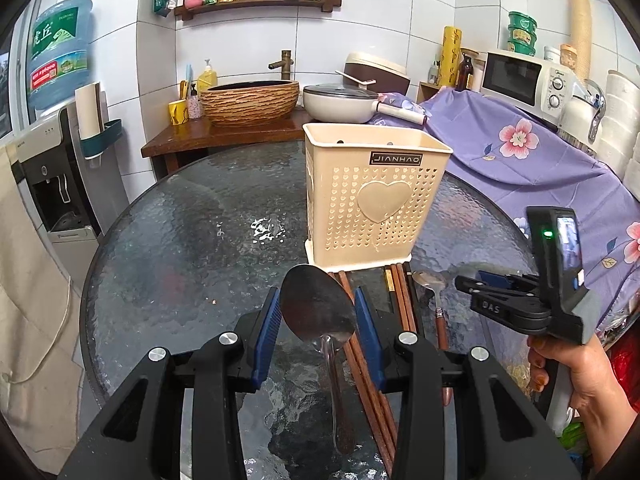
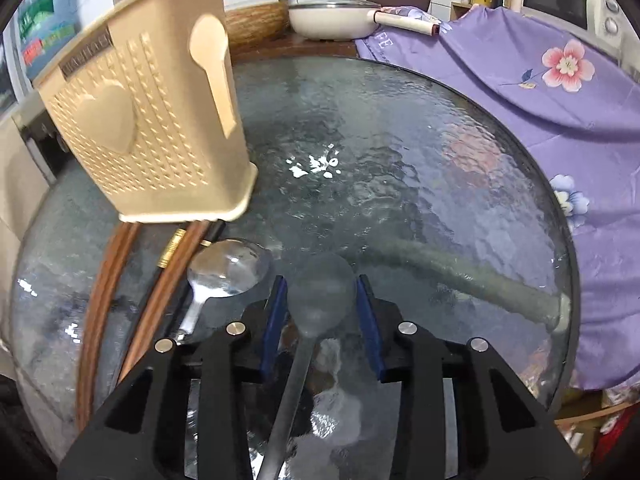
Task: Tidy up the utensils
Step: 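Lift the metal spoon with the left tool while the right tool lifts the ladle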
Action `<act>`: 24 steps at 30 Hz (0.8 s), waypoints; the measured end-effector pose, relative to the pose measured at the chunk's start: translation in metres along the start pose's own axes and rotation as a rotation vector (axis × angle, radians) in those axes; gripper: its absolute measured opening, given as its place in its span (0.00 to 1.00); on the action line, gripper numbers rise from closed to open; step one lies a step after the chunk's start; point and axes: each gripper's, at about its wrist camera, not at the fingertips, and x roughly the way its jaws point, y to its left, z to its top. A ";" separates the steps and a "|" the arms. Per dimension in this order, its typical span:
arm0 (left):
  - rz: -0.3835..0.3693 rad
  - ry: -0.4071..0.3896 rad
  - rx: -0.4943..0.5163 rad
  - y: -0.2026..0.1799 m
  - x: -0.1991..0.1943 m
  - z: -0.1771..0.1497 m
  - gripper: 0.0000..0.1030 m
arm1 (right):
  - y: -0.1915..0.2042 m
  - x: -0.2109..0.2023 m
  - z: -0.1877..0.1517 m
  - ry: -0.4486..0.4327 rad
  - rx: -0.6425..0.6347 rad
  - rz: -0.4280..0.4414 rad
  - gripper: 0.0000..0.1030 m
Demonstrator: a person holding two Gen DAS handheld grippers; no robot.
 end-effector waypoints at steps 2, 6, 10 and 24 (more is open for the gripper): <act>0.000 -0.007 0.001 0.001 -0.002 0.002 0.36 | 0.001 -0.016 0.000 -0.049 -0.010 0.016 0.35; 0.004 -0.024 0.003 0.002 -0.007 0.004 0.36 | 0.001 -0.060 0.003 -0.167 -0.039 0.053 0.35; 0.008 -0.029 -0.004 0.004 -0.009 0.005 0.36 | -0.001 -0.097 0.005 -0.244 -0.051 0.096 0.34; 0.006 -0.035 -0.011 0.001 -0.012 0.006 0.36 | 0.013 -0.143 -0.004 -0.302 -0.105 0.117 0.34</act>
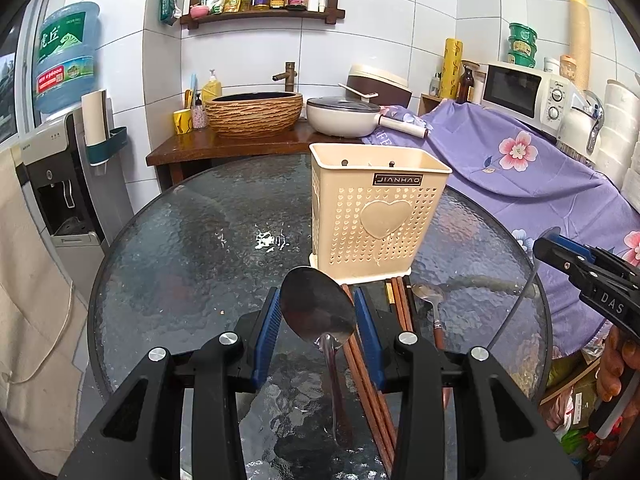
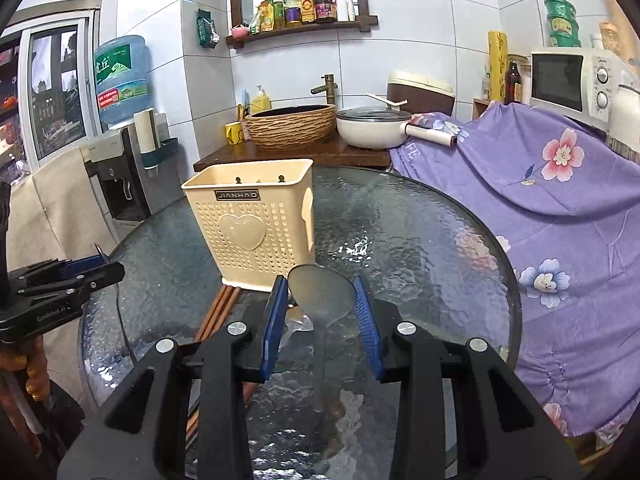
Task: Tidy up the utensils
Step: 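Lower the spoon into the beige holder with the left tool while the right tool drops the ladle in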
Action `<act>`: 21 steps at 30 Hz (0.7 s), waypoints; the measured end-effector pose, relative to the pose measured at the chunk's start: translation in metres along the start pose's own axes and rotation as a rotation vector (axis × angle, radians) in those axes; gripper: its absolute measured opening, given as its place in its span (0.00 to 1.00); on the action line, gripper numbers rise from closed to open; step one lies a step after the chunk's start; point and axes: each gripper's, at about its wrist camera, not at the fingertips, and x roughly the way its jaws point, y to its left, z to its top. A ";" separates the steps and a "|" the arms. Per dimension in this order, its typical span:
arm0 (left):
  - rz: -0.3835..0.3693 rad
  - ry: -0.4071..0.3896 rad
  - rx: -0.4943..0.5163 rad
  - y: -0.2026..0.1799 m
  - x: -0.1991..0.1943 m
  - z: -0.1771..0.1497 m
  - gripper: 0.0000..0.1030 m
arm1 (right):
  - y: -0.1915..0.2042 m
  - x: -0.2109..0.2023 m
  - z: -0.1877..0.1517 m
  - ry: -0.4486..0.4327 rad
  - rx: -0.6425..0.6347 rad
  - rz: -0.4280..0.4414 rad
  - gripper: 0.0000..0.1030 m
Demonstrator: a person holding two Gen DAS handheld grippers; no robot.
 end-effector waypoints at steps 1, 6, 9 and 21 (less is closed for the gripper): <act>0.001 -0.001 0.001 0.000 0.000 0.000 0.36 | 0.001 -0.001 0.000 0.000 -0.004 -0.001 0.34; -0.009 -0.012 -0.002 0.003 -0.005 0.006 0.36 | 0.001 0.000 0.004 0.009 0.011 0.023 0.34; -0.029 -0.016 -0.002 0.005 -0.007 0.013 0.36 | 0.002 -0.002 0.015 0.004 0.017 0.052 0.34; -0.090 -0.193 0.015 -0.004 -0.028 0.138 0.36 | 0.021 -0.026 0.129 -0.186 -0.007 0.144 0.34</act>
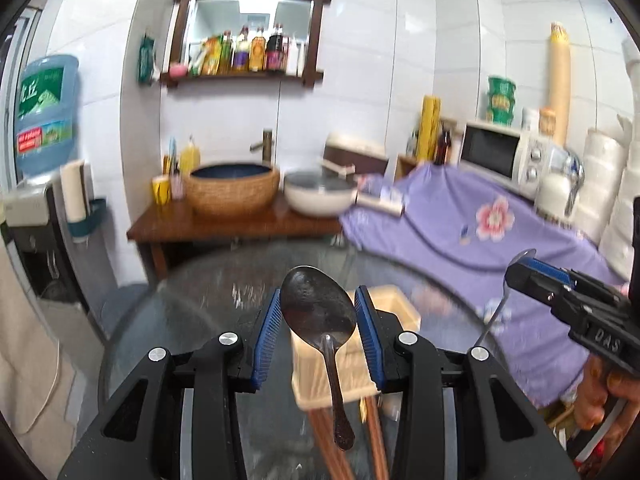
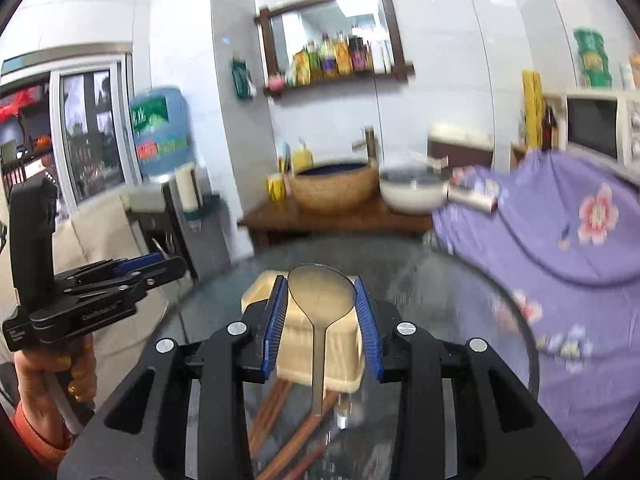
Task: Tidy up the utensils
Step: 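Lower the spoon into the beige holder with the left tool while the right tool drops the ladle in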
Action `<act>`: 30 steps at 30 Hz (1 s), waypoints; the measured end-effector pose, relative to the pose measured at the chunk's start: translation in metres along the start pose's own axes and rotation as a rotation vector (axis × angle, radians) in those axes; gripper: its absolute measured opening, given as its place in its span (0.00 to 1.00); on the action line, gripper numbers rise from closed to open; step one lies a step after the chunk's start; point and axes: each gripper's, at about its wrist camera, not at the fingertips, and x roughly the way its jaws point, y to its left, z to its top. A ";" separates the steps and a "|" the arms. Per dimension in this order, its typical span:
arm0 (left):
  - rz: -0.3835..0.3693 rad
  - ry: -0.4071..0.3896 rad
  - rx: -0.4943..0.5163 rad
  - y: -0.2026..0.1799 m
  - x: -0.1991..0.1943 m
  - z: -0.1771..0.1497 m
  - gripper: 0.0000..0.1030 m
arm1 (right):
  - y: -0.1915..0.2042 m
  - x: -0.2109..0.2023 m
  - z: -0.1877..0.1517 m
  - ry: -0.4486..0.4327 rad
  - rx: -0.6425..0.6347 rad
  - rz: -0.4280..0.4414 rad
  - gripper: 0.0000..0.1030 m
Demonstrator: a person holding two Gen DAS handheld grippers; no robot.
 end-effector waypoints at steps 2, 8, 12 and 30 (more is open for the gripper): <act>0.003 -0.018 -0.029 0.001 0.013 0.023 0.36 | -0.001 0.009 0.023 -0.038 0.013 -0.009 0.34; 0.057 -0.058 -0.076 -0.002 0.056 0.053 0.36 | 0.000 0.052 0.051 -0.061 -0.009 -0.059 0.34; 0.082 -0.053 -0.071 -0.006 0.079 0.038 0.36 | -0.002 0.081 0.033 -0.024 -0.004 -0.068 0.34; 0.071 0.056 -0.036 0.008 0.116 -0.035 0.36 | -0.017 0.125 -0.045 0.127 0.011 -0.036 0.34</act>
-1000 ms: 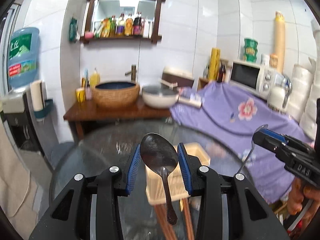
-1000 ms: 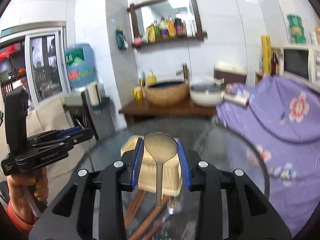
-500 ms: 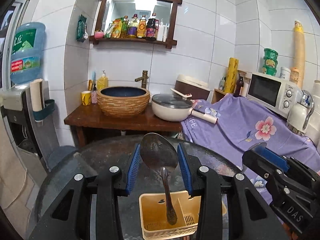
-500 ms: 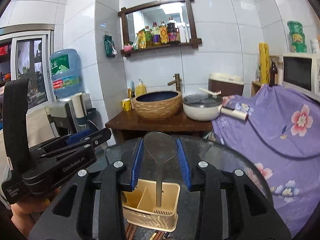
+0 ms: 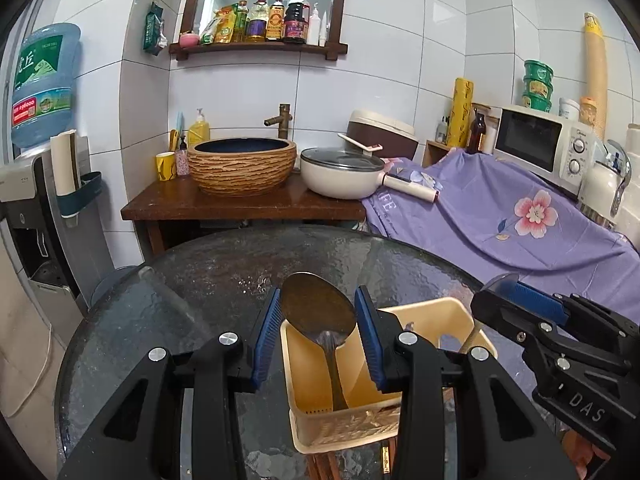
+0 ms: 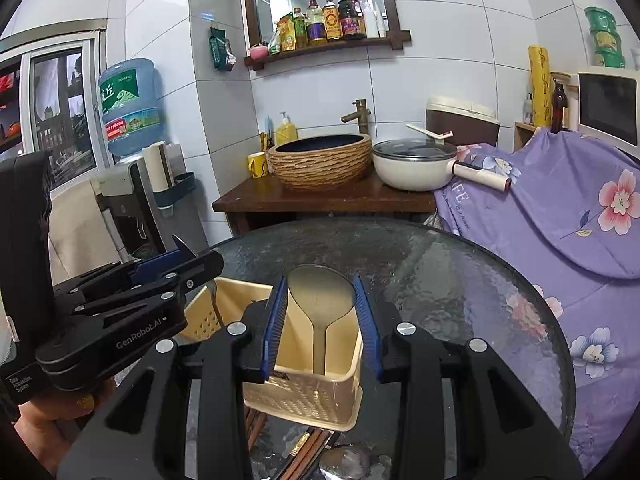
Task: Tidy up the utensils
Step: 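Lower the spoon into the beige holder with the left tool while the right tool drops the ladle in, then open both tools and pull them back from the holder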
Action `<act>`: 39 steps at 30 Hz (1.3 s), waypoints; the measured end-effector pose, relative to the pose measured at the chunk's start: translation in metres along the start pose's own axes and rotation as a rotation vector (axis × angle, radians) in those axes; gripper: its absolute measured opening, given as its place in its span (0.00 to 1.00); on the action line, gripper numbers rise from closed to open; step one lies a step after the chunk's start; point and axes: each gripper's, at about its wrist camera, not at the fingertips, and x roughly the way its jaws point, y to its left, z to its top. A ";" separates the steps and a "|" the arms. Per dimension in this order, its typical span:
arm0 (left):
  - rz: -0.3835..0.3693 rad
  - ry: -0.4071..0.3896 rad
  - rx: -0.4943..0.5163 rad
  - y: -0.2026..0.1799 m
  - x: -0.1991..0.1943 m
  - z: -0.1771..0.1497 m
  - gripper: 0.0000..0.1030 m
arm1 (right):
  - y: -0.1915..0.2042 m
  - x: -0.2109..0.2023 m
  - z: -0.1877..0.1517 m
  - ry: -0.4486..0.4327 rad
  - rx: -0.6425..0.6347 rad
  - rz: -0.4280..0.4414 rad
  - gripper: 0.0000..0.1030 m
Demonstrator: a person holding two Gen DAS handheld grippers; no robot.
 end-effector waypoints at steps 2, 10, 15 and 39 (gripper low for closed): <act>-0.009 0.019 0.001 0.001 0.004 -0.004 0.36 | -0.001 0.002 -0.003 0.012 0.003 0.003 0.34; 0.000 0.045 0.021 -0.001 0.012 -0.013 0.36 | -0.007 0.009 -0.012 0.043 0.013 -0.018 0.34; 0.004 0.041 0.027 -0.002 0.009 -0.013 0.36 | -0.011 0.011 -0.016 0.043 0.016 -0.025 0.34; 0.099 0.297 -0.063 0.044 -0.050 -0.149 0.46 | -0.011 -0.021 -0.162 0.328 0.108 -0.133 0.59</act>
